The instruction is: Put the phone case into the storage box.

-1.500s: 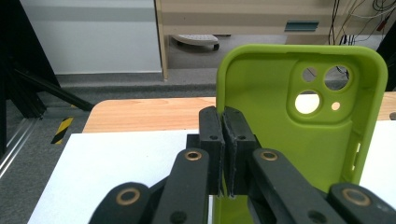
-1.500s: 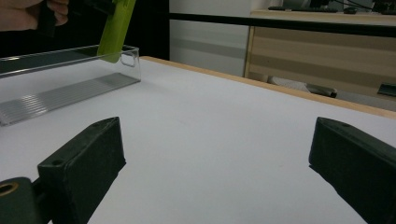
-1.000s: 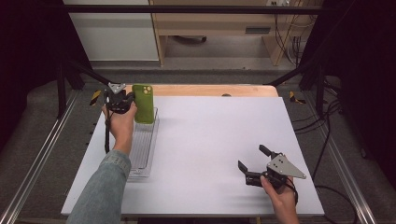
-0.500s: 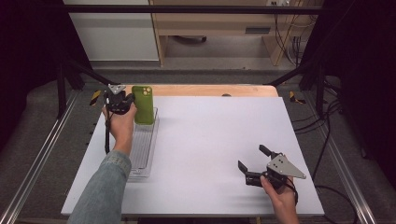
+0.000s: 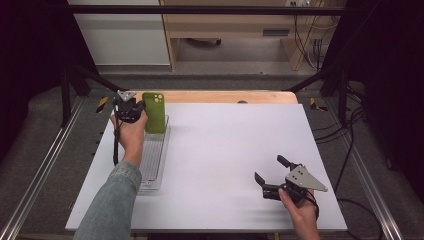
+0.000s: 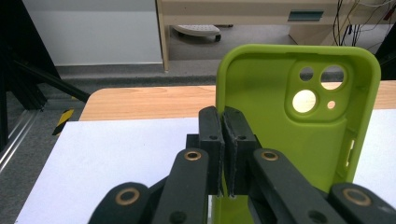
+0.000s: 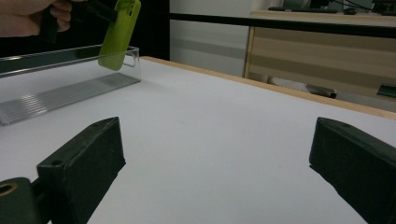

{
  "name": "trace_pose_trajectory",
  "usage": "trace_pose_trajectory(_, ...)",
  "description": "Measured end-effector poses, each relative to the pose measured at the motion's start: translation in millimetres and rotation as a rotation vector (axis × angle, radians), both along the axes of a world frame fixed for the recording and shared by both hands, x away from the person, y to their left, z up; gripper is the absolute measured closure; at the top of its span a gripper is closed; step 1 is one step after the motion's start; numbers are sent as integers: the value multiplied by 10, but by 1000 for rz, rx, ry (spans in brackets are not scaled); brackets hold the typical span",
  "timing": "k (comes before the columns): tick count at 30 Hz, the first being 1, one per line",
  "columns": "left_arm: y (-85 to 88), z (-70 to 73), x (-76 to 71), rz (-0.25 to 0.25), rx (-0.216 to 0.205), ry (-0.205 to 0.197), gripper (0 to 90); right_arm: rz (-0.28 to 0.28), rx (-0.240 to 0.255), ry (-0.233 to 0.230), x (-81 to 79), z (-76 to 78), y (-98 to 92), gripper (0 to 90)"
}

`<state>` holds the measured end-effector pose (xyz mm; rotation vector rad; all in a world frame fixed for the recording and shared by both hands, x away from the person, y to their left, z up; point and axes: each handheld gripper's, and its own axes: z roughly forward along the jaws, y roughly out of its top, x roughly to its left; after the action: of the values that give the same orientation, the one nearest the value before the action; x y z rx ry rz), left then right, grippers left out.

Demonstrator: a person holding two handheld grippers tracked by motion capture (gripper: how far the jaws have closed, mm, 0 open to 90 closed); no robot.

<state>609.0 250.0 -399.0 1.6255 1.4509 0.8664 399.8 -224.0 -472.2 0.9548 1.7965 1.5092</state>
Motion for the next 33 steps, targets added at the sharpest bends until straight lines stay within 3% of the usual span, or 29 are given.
trace_pose_trajectory(17,-49,-52,18,-9,46,17,866,-2,-1,1,4,-1,-12,33)
trace_pose_trajectory(33,-35,-89,44,15,23,42,863,1,1,2,6,-5,-7,33)
